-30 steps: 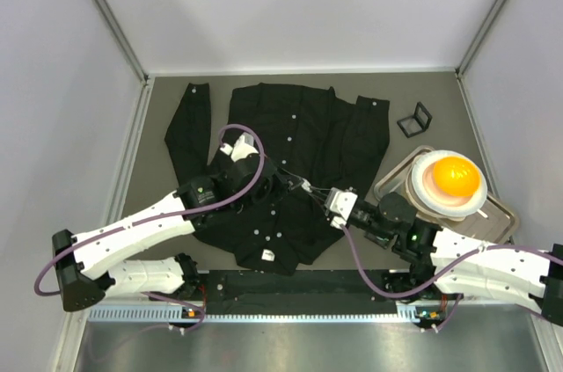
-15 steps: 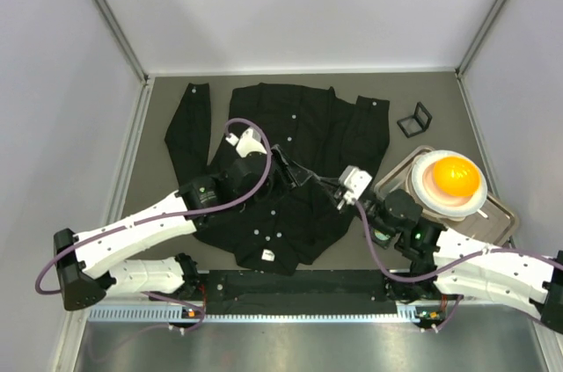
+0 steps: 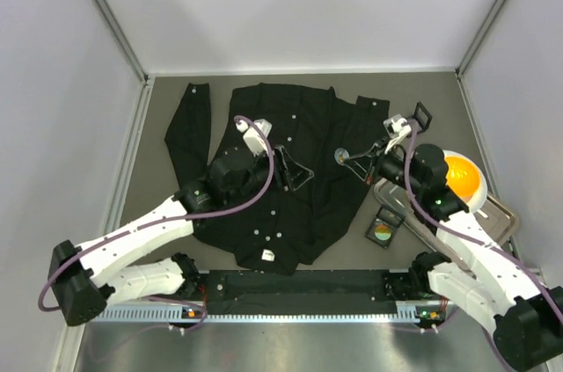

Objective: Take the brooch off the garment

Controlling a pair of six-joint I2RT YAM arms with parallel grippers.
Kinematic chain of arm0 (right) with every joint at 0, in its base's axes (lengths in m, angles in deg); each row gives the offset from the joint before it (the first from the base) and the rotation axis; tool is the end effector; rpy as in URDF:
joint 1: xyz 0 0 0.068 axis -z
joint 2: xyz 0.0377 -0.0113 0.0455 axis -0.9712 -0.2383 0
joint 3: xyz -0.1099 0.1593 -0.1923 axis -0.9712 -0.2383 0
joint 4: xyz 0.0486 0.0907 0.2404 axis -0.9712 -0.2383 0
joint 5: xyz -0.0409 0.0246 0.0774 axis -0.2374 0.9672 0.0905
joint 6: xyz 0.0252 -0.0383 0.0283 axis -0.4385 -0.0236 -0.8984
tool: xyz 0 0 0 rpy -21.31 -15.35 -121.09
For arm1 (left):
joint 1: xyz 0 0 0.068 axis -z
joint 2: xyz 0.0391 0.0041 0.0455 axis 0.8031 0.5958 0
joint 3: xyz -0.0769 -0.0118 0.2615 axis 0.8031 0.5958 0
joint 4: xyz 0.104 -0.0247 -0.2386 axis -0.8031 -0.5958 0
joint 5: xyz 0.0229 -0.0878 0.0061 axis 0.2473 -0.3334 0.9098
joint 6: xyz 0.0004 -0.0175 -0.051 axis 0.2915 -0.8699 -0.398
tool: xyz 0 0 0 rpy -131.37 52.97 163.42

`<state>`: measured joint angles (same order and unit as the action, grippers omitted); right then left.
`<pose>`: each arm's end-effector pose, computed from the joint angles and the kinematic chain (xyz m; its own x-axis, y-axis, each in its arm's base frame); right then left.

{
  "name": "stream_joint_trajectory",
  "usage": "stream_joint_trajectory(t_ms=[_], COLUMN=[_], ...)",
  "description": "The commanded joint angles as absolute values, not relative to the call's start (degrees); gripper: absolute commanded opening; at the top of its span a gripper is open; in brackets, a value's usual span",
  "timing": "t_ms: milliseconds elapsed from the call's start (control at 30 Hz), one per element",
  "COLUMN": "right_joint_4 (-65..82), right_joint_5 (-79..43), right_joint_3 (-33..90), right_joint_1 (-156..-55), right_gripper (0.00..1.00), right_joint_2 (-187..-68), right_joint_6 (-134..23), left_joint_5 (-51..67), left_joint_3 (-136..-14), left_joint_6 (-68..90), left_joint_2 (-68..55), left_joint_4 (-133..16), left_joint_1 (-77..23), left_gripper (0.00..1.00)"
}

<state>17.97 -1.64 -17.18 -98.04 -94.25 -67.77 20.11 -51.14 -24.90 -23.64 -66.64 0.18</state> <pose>0.1790 0.0873 0.2755 -0.3618 0.1726 -0.9162 -0.6290 0.6801 0.3765 0.1434 -0.1909 0.3239 -0.6758 -0.3140 -0.6669 0.4007 0.6029 -0.6899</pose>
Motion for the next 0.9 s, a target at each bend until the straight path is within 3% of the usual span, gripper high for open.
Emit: stream_joint_trajectory(t_ms=[0, 233, 400, 867], right_joint_4=[14.8, 14.0, 19.1, 21.6], right_joint_5=[20.9, 27.1, 28.6, 30.0], right_joint_3=[-12.1, -12.9, -14.7, -17.3], right_joint_1=[-95.5, -95.5, -95.5, -95.5], right_gripper=[0.0, 0.0, 0.0, 0.0], right_joint_2=[-94.9, -93.1, -92.4, -89.7], right_joint_6=[-81.3, -84.6, -88.9, -91.6], left_joint_5=[-4.6, -18.6, -20.3, -16.4], left_joint_3=[-46.9, -42.3, -39.9, -42.0], left_joint_6=[-21.2, -27.7, -31.4, -30.1], left_joint_2=[-20.6, -17.4, -15.6, -14.5], left_joint_4=[-49.7, -32.3, -24.8, -31.2], left_joint_1=[-7.5, -8.5, -8.5, -8.5], left_gripper=[0.58, 0.63, 0.49, 0.51])
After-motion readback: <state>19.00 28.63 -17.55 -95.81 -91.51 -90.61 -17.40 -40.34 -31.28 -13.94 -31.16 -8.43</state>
